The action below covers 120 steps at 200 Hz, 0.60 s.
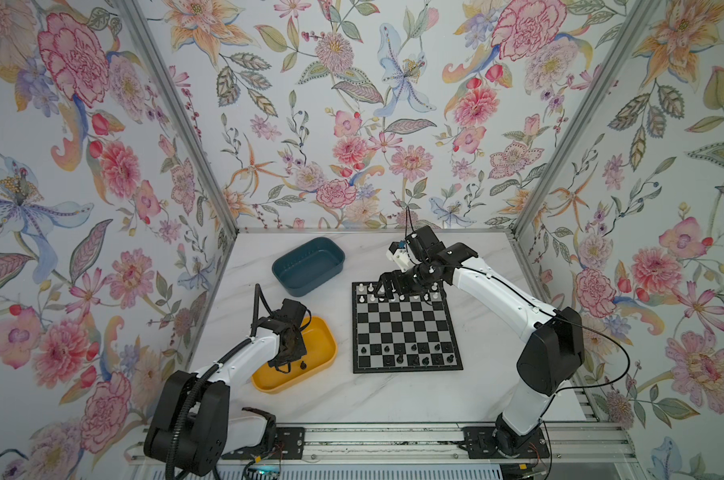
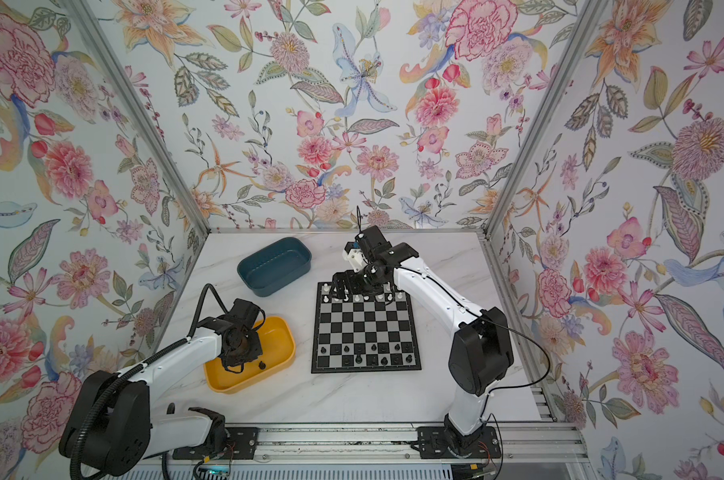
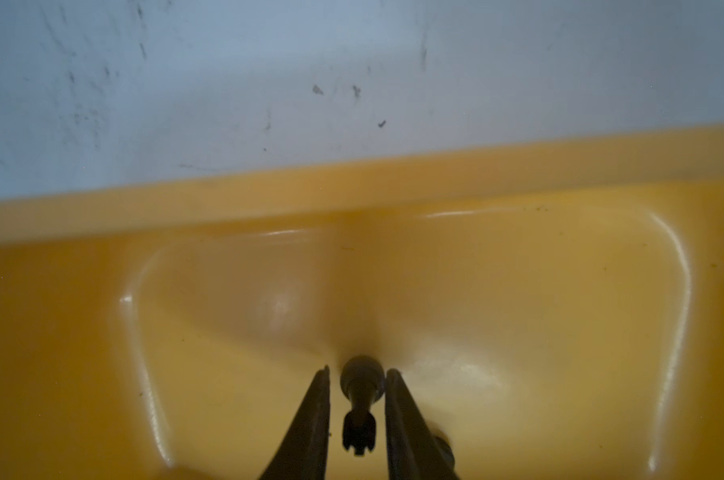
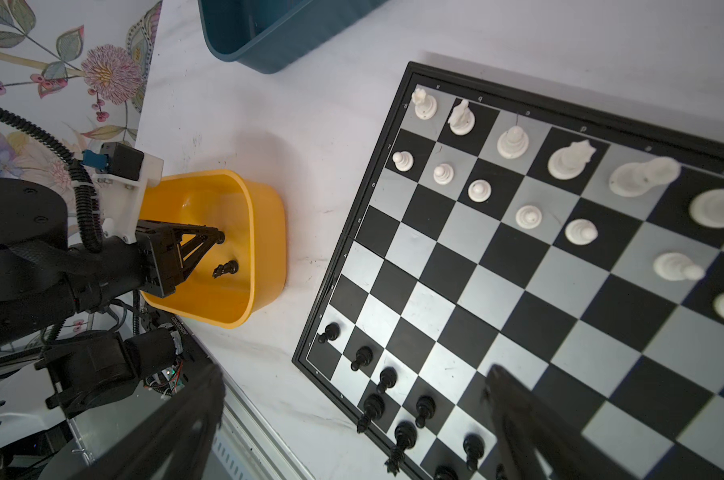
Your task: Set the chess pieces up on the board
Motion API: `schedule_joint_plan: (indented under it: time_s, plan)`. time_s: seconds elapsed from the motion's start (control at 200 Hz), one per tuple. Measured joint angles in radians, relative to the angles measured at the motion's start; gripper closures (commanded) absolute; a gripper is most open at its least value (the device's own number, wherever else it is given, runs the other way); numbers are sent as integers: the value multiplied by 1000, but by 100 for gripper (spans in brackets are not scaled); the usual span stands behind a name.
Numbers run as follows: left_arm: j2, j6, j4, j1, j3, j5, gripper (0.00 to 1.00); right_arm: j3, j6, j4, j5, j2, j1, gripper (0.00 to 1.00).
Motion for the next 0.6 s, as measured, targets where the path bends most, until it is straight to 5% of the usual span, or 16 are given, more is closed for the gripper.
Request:
schedule_joint_plan:
  time_s: [0.205,0.601]
  plan:
    - [2,20,-3,3,22,10,94,6,0,-1,0,9,0,1]
    - [-21,34,-70,-10,146,18,92,-66,6,-8,27,-51,1,1]
